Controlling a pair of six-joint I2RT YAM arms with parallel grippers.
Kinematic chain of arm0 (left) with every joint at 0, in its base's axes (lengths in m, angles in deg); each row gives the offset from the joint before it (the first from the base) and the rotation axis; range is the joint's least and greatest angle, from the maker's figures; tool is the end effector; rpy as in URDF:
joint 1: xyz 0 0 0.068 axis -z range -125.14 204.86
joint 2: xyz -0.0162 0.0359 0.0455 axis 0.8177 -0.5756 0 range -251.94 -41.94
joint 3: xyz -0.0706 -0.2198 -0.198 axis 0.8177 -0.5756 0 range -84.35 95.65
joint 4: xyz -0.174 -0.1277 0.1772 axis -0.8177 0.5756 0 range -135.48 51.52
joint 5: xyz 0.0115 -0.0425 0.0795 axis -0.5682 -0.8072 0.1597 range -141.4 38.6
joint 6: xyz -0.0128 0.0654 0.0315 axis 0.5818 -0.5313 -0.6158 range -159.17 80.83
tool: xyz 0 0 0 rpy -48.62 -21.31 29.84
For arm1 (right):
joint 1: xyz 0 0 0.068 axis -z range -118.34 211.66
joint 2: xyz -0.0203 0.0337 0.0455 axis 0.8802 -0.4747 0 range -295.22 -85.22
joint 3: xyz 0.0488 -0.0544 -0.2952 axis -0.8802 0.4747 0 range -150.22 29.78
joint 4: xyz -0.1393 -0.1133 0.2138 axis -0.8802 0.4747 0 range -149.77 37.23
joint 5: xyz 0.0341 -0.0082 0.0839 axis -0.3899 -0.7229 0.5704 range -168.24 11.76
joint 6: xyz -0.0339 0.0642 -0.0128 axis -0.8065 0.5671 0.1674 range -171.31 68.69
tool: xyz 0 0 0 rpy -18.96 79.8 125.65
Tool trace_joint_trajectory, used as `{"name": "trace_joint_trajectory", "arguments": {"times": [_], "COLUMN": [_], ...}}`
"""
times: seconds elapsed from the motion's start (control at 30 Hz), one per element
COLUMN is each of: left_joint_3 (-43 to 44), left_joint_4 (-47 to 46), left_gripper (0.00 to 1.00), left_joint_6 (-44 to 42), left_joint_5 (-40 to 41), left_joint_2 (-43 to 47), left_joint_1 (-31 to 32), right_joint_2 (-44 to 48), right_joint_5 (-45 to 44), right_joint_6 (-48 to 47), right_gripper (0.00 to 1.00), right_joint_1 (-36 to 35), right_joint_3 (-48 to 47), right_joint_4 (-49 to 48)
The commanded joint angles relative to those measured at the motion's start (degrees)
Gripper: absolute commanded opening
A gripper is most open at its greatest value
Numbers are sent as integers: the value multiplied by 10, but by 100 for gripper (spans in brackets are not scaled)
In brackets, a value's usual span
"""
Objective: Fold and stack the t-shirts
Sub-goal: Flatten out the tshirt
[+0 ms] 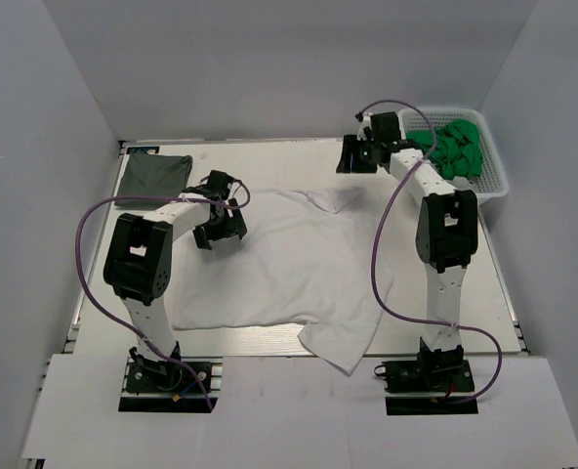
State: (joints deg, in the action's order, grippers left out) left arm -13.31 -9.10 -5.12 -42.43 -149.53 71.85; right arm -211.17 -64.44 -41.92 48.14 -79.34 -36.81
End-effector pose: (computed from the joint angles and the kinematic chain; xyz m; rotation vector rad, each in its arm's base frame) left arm 0.3824 -0.1068 0.1581 -0.4487 2.7702 0.0173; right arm 0.5476 0.1468 0.2486 -0.2118 2.2774 0.4833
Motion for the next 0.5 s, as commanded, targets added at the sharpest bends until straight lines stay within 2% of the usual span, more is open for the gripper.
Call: {"name": "trace_joint_trajectory", "arguments": {"times": [0.0,0.03,0.07,0.1,0.27,0.47], "left_joint_3": [2,2,-5,-11,-16,-27], "left_joint_4": [-21,-21,-27,-32,-32,-38], "left_gripper": [100,100,100,100,100,100], "left_joint_6": [-4,-4,-4,-4,-4,-4], "left_joint_5": [-16,-16,-23,-23,-33,-33], "left_joint_2": [-9,-9,-9,-9,-9,-3], "left_joint_1": [2,2,2,2,2,2], "right_joint_2": [34,46,52,56,34,14], "right_joint_5": [5,2,1,-1,-18,-108], "right_joint_6": [-27,-27,-18,-10,30,83], "right_gripper": [66,72,84,90,90,90], "right_joint_1": [-8,-11,-14,-16,-30,-50], "right_joint_3": [72,93,102,122,124,110], "right_joint_4": [31,26,24,12,2,-12]}}
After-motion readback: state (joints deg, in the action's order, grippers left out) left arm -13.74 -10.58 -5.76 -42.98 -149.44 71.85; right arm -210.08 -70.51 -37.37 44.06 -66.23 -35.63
